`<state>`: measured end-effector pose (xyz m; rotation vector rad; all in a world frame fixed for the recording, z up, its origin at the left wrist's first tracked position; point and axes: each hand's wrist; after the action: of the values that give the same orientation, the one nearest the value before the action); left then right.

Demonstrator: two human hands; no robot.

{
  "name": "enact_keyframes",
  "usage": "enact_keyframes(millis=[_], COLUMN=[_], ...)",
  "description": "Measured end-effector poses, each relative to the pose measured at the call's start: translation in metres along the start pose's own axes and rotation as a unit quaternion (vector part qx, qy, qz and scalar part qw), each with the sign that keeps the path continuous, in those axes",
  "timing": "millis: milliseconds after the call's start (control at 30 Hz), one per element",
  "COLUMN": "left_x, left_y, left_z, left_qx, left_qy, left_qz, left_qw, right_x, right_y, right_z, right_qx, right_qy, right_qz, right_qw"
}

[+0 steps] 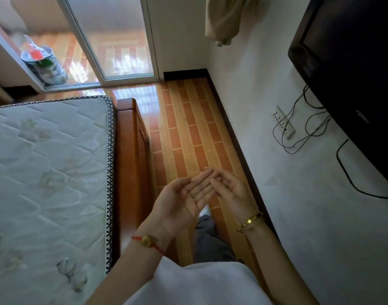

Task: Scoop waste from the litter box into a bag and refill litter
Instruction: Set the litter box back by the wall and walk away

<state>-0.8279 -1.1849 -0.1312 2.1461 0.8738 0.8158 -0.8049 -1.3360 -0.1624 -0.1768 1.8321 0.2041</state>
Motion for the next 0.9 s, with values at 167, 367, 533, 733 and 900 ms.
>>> enact_keyframes(millis=[167, 367, 533, 733, 900], left_x=[0.044, 0.109, 0.160, 0.213, 0.265], left_y=[0.021, 0.069, 0.098, 0.110, 0.107], left_z=[0.052, 0.119, 0.163, 0.203, 0.247], left_qx=[0.004, 0.004, 0.009, 0.024, 0.030], left_qy=[0.022, 0.071, 0.112, 0.143, 0.146], left_qz=[-0.017, -0.036, -0.069, -0.089, -0.080], left_qw=[1.000, 0.997, 0.991, 0.985, 0.986], right_x=[-0.018, -0.066, -0.105, -0.127, -0.135], right_y=[-0.015, -0.040, -0.046, -0.036, -0.025], right_z=[0.078, 0.189, 0.269, 0.344, 0.411], right_qx=[-0.026, -0.080, -0.138, -0.162, -0.162], right_qy=[-0.004, -0.028, -0.061, -0.061, -0.053], right_qz=[-0.007, -0.048, -0.081, -0.092, -0.091], right_qw=[1.000, 0.995, 0.985, 0.981, 0.981])
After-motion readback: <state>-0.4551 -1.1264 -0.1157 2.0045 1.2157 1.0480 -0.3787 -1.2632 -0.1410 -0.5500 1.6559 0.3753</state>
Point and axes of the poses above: each hand's wrist, its own z-axis towards the middle knuckle, its own y-axis out of the palm, x = y × z, and after that the axes turned 2 degrees about y, right-handed
